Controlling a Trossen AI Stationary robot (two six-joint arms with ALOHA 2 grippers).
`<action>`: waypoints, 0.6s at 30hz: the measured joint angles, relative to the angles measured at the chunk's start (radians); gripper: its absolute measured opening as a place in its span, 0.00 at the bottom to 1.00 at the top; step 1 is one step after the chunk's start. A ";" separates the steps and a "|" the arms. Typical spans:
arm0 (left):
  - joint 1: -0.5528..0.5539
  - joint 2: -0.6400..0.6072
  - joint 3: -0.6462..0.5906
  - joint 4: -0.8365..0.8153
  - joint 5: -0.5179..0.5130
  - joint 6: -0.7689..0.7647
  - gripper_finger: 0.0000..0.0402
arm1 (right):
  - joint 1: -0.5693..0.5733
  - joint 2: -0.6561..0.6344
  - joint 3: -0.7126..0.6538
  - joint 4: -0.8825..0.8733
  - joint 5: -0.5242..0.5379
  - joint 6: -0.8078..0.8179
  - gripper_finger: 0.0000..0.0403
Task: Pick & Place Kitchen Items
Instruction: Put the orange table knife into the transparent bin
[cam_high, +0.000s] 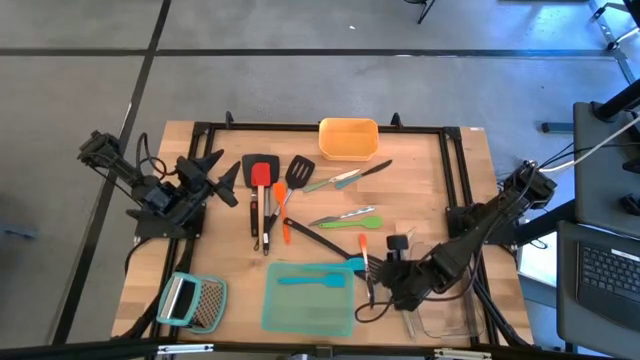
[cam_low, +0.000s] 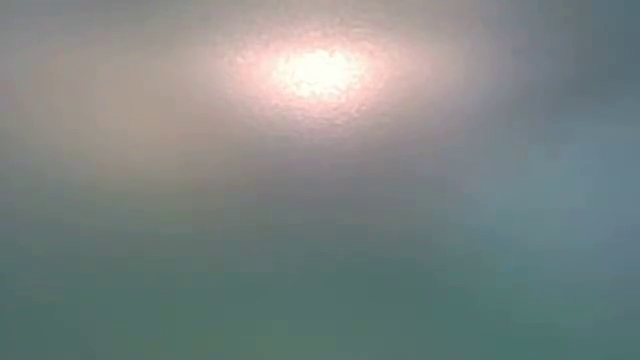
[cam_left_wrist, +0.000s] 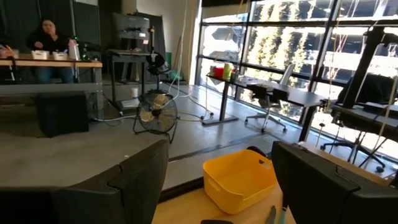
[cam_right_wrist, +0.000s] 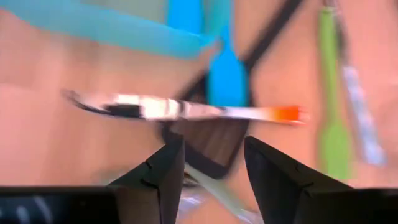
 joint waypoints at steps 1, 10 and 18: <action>0.000 0.002 0.000 0.000 0.000 0.000 0.70 | 0.000 0.005 0.000 -0.014 0.014 -0.006 0.42; 0.000 0.008 0.000 0.000 0.000 -0.003 0.70 | 0.041 0.092 0.000 0.006 -0.109 -0.123 0.42; 0.000 0.010 0.000 0.000 0.022 -0.032 0.70 | 0.083 0.160 0.004 0.148 -0.121 -0.282 0.41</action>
